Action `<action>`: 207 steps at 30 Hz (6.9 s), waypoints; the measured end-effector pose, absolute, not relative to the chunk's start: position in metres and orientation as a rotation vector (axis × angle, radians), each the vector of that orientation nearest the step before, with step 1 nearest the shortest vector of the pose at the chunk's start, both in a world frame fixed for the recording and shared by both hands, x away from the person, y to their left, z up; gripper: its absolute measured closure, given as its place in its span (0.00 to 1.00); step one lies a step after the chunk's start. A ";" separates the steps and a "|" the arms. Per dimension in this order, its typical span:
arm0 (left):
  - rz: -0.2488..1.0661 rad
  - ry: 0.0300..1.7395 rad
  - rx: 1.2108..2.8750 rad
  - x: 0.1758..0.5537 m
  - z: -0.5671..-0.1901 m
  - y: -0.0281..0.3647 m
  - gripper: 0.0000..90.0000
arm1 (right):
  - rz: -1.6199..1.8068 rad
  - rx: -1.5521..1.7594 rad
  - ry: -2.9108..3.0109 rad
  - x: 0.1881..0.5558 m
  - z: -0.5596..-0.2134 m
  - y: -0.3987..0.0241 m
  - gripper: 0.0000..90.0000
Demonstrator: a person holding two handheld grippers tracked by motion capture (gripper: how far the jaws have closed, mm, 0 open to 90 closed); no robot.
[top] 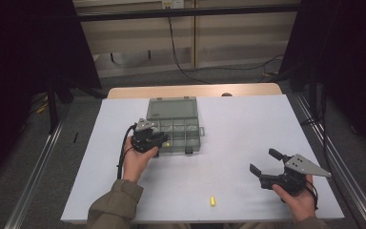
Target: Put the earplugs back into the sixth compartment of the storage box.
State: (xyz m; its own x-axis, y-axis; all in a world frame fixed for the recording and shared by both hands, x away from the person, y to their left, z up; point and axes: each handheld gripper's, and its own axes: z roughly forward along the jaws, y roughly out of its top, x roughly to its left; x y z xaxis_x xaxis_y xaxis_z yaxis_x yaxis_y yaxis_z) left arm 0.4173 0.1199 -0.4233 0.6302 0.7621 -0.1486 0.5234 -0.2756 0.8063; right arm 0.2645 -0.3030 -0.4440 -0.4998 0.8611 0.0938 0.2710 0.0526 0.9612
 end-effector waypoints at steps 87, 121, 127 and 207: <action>0.072 0.621 2.069 0.332 -0.430 0.049 0.12 | 1.459 1.114 1.821 0.264 -0.444 -0.301 0.08; 0.012 0.508 2.141 0.314 -0.440 0.032 0.22 | 1.458 1.106 1.828 0.263 -0.443 -0.299 0.08; -0.020 0.475 2.156 0.312 -0.443 0.029 0.28 | 1.460 1.109 1.824 0.263 -0.443 -0.300 0.08; -0.079 0.556 2.130 0.333 -0.424 0.051 0.92 | 1.463 1.100 1.831 0.263 -0.444 -0.298 0.08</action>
